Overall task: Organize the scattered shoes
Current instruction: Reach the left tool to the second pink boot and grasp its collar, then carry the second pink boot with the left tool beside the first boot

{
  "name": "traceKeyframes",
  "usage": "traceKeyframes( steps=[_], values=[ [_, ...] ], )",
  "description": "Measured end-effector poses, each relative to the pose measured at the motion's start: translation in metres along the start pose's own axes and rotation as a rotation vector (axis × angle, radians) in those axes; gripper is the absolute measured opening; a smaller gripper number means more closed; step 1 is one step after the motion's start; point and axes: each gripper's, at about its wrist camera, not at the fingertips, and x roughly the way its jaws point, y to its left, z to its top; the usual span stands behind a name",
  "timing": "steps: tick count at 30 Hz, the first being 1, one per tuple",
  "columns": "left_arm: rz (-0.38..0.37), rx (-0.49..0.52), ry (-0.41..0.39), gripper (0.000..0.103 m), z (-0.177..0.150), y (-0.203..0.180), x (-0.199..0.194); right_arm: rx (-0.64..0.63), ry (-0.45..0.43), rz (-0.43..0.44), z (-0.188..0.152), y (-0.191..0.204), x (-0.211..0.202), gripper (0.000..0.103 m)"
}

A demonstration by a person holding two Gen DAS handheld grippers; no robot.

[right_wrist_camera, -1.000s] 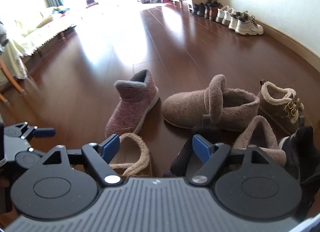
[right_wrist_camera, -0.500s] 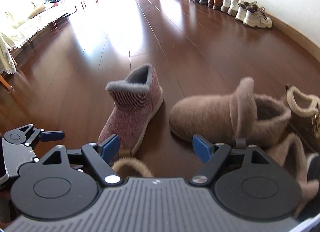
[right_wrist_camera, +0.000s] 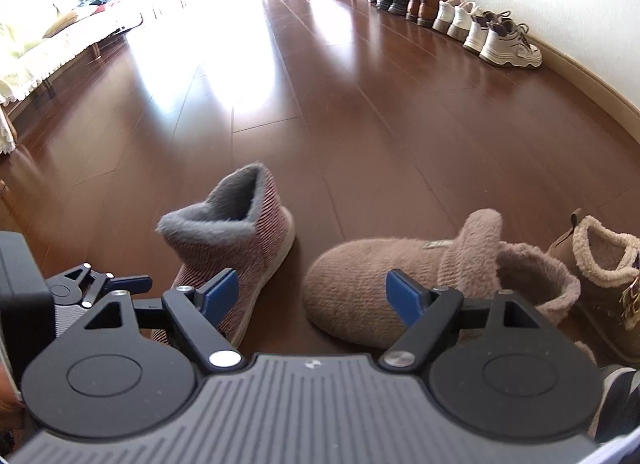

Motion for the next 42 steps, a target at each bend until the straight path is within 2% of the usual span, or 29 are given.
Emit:
traceKeyframes(
  steps=[1, 2, 6, 13, 19, 22, 28, 35, 37, 42],
  values=[
    [0.0, -0.005, 0.009, 0.078, 0.001, 0.0, 0.005, 0.012, 0.001, -0.004, 0.001, -0.003, 0.0, 0.079],
    [0.002, -0.011, 0.015, 0.078, 0.001, 0.0, 0.011, 0.019, 0.003, -0.006, 0.0, -0.005, 0.0, 0.079],
    [0.016, -0.001, -0.027, 0.061, -0.007, 0.0, 0.018, 0.016, 0.013, -0.013, -0.004, -0.007, 0.0, 0.079],
    [0.014, 0.016, -0.089, 0.049, -0.018, 0.011, 0.013, 0.012, 0.019, -0.018, -0.014, -0.003, -0.006, 0.079],
    [0.022, 0.011, -0.16, 0.046, -0.014, 0.034, -0.033, 0.008, 0.005, -0.006, -0.019, -0.001, -0.021, 0.079],
    [0.027, 0.02, -0.163, 0.044, -0.013, 0.04, -0.051, 0.013, -0.001, 0.007, -0.024, 0.0, -0.03, 0.079],
    [0.039, 0.013, -0.191, 0.043, -0.035, 0.032, -0.111, -0.002, -0.008, 0.054, -0.04, 0.0, -0.055, 0.079],
    [-0.063, 0.047, -0.268, 0.043, -0.05, -0.011, -0.197, 0.009, -0.068, 0.06, -0.057, -0.029, -0.109, 0.079],
    [-0.15, 0.112, -0.285, 0.043, -0.056, -0.04, -0.218, 0.01, -0.086, 0.051, -0.06, -0.039, -0.124, 0.079],
    [-0.397, 0.302, -0.315, 0.043, -0.074, -0.119, -0.264, 0.008, -0.184, -0.041, -0.084, -0.095, -0.208, 0.079]
  ],
)
